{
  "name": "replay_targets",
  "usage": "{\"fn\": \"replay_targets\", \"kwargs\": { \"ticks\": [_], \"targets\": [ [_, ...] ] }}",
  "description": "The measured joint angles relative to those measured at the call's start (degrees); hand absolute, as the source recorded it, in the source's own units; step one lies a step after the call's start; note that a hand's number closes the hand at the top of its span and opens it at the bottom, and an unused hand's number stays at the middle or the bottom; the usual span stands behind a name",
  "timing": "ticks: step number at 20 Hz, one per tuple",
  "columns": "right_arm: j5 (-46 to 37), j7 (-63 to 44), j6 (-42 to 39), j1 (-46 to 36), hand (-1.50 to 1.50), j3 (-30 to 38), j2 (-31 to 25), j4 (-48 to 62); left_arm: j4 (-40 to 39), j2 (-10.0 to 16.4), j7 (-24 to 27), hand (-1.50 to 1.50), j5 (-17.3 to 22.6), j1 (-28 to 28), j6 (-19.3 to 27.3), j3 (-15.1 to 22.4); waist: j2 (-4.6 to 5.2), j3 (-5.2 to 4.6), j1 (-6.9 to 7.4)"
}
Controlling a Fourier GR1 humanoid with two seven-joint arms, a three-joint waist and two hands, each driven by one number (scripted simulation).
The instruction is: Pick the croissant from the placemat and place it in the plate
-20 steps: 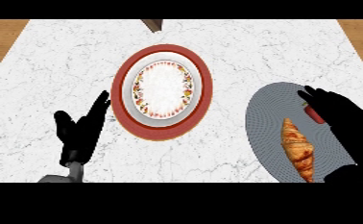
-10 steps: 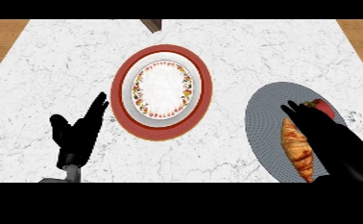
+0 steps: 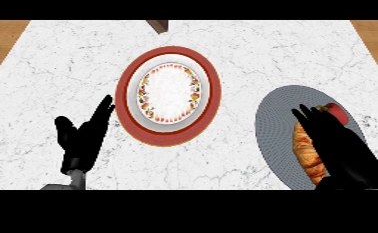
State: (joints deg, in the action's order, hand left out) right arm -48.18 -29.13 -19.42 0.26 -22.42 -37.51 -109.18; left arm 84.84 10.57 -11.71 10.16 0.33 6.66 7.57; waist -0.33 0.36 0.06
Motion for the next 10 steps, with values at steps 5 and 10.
{"fn": "replay_targets", "kwargs": {
  "ticks": [5,10],
  "targets": [
    [-4.2,0.1,-0.4,-0.7,-1.5,-0.8,3.4,3.0,-0.2,-0.5,-0.6,0.0,0.0,-0.3,-1.2,-0.7,-0.02,0.0,0.05],
    [-5.4,4.0,-0.4,-2.3,-1.5,1.0,4.6,8.9,0.5,-1.3,-0.1,0.0,-1.7,0.5,-0.5,-0.7,0.03,-0.01,0.11]
  ]
}}
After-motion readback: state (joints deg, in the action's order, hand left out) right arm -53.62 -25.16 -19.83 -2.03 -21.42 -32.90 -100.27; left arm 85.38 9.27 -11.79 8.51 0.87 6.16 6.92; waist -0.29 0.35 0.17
